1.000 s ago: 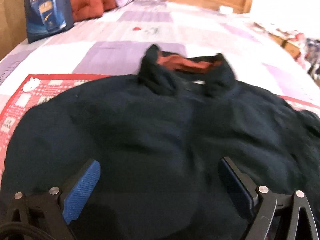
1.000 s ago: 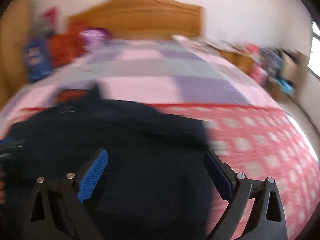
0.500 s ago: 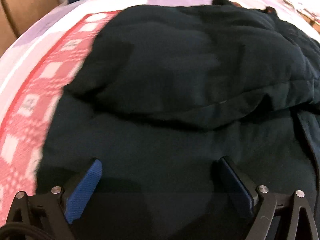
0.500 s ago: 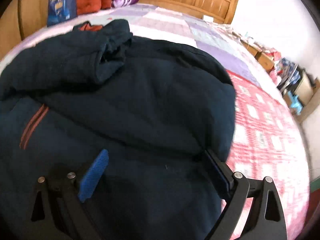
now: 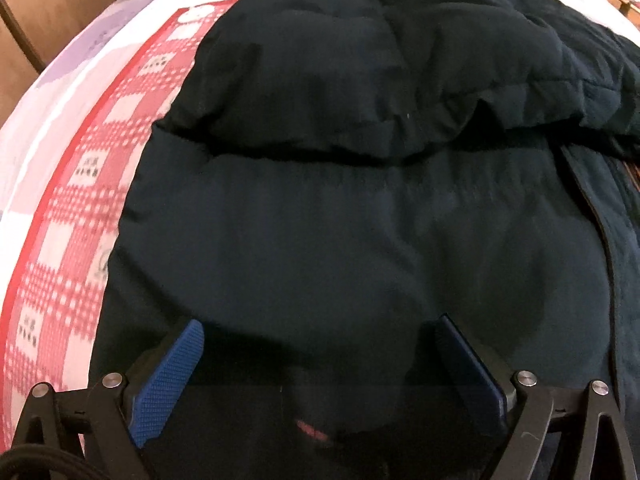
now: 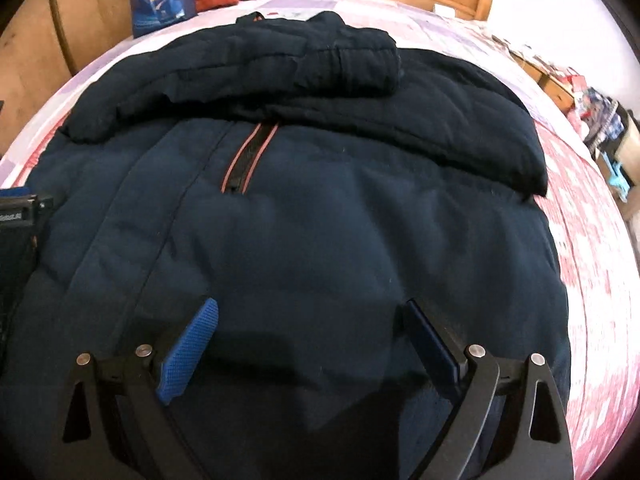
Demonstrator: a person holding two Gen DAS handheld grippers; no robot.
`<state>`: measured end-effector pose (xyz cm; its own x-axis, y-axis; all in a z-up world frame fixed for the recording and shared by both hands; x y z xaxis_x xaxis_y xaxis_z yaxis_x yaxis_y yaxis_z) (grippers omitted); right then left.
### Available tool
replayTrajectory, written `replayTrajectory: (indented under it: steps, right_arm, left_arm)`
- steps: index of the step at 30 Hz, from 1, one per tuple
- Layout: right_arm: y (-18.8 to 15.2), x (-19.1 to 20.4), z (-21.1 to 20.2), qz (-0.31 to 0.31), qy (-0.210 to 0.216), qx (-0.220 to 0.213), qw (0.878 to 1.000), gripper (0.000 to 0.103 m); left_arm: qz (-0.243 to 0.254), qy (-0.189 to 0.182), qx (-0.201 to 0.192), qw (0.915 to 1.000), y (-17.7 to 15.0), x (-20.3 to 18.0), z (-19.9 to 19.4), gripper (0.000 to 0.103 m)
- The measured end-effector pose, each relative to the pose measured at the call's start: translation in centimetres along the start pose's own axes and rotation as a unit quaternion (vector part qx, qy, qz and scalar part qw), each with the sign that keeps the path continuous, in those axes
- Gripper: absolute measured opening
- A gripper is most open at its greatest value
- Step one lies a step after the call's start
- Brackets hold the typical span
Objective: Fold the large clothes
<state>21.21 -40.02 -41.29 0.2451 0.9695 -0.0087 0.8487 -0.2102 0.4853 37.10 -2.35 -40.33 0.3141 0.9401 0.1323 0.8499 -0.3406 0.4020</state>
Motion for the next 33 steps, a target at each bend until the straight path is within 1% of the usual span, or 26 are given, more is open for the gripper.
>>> replayTrajectory:
  steps: [2,6,12,16,18,19,21,24,26,28,31,33]
  right_arm:
    - [-0.7,-0.1,-0.5,0.005,-0.005,0.003,1.0,0.096]
    - [-0.6,2.0,-0.3,-0.004,-0.012,0.003,1.0,0.096]
    - [-1.1,3.8,-0.7,-0.018,-0.014,0.004,1.0,0.096]
    - [-2.7,3.1,-1.1,-0.01,-0.02,0.008,1.0,0.096]
    - [-3.0,2.8,-1.4,-0.01,-0.029,0.005,1.0,0.096]
    - [-2.7,3.1,-1.2,-0.01,-0.036,0.002,0.999,0.096]
    - [-3.3,2.3,-1.9,-0.011,-0.047,-0.001,0.999,0.096]
    - [-5.1,0.2,-3.3,0.003,-0.061,0.001,0.998,0.096]
    - [-6.3,-0.4,-4.2,0.013,-0.06,0.002,0.998,0.096]
    - [-8.0,-0.5,-5.1,0.009,-0.056,0.003,0.998,0.096]
    - [-10.8,-1.0,-6.4,-0.018,-0.05,0.006,0.999,0.096]
    - [-13.1,-2.9,-7.2,-0.019,-0.067,0.016,0.997,0.096]
  left_arm:
    - [0.001,-0.002,0.003,1.0,-0.8,0.0,-0.3,0.097]
    - [-0.004,-0.006,0.009,0.9999,-2.5,0.5,-0.7,0.097]
    - [-0.01,-0.001,0.019,0.9998,-5.1,1.3,-1.1,0.097]
    - [0.0,0.005,0.016,0.9999,-6.9,1.5,-1.7,0.097]
    - [0.006,0.003,0.015,0.9999,-7.5,1.5,-2.0,0.097]
    - [0.009,0.002,0.012,0.9999,-7.8,1.5,-2.3,0.097]
    - [0.014,0.001,0.003,0.9999,-8.8,1.6,-3.1,0.097]
    - [0.012,-0.01,-0.01,0.9998,-10.7,2.1,-4.4,0.097]
    - [0.011,-0.016,-0.02,0.9996,-12.3,2.4,-5.4,0.097]
    - [0.006,-0.019,-0.026,0.9995,-13.5,2.8,-6.2,0.097]
    - [-0.02,-0.027,-0.028,0.999,-14.8,3.7,-7.0,0.097]
    - [-0.043,-0.041,-0.018,0.9981,-15.3,4.2,-7.2,0.097]
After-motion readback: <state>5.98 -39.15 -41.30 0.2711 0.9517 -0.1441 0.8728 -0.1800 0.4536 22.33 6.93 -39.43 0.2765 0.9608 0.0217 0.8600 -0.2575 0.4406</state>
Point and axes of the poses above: each gripper's, at about its wrist camera, not at the fingertips, and z roughly the way its jaws point, x to its left, y to its top, the point moved 8 cm from there along z, roughly the way its jaws point, and after that the axes turned 6 degrees about z, right-handed, at the moved point
